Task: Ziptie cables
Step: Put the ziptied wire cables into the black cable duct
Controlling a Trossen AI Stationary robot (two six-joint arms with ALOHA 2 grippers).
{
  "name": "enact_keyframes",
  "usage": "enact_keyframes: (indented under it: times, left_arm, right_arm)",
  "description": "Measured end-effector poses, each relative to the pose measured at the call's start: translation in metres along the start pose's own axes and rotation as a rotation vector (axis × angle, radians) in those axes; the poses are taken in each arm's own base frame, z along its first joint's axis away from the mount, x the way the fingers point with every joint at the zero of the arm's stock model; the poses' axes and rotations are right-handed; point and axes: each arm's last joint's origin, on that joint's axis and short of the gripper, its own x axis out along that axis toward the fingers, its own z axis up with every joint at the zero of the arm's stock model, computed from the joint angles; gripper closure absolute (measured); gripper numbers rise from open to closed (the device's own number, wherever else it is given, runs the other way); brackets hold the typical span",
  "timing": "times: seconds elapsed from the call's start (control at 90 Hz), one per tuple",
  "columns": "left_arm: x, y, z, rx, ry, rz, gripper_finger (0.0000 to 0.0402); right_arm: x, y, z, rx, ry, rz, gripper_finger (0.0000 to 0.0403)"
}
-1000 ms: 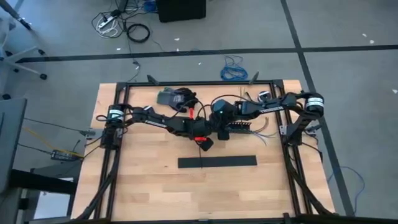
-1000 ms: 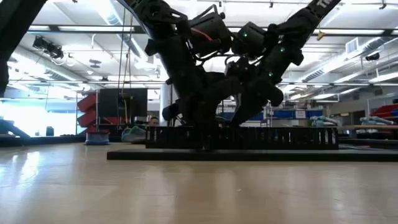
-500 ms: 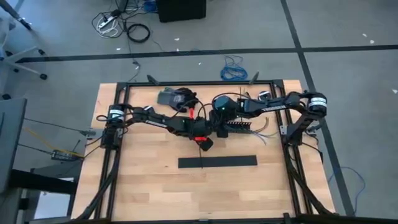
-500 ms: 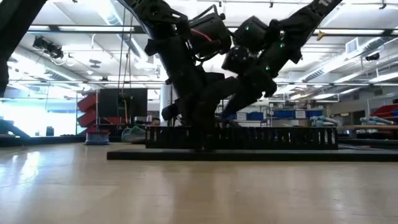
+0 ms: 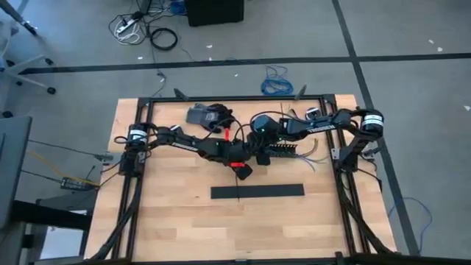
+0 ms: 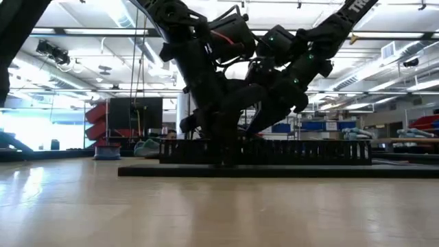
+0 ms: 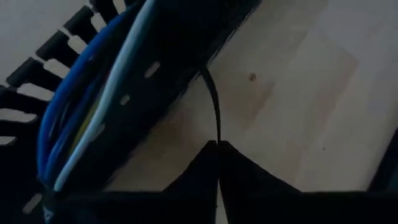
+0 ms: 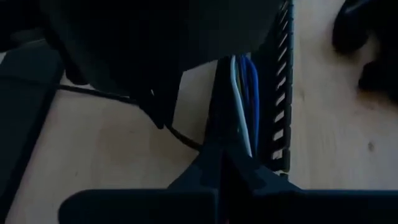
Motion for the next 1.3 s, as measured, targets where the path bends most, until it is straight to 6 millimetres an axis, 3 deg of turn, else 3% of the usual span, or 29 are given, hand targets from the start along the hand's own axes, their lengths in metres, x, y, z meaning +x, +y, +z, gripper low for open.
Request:
enact_keyframes:
  times: [0.422,0.733,1.3]
  left_arm:
    - [0.000,-0.002,0.002,-0.008,-0.012,-0.035,0.0401]
    - [0.000,-0.003,0.003,-0.013,-0.023,-0.042,0.0401]
    - [0.000,-0.003,0.004,-0.014,-0.030,-0.045,0.0402]
  right_arm:
    - [0.003,0.003,-0.013,0.023,-0.015,-0.005,0.0403]
    - [-0.009,0.004,-0.007,0.018,-0.040,-0.014,0.0402]
    - [-0.008,0.009,-0.001,0.015,-0.079,0.004,0.0402]
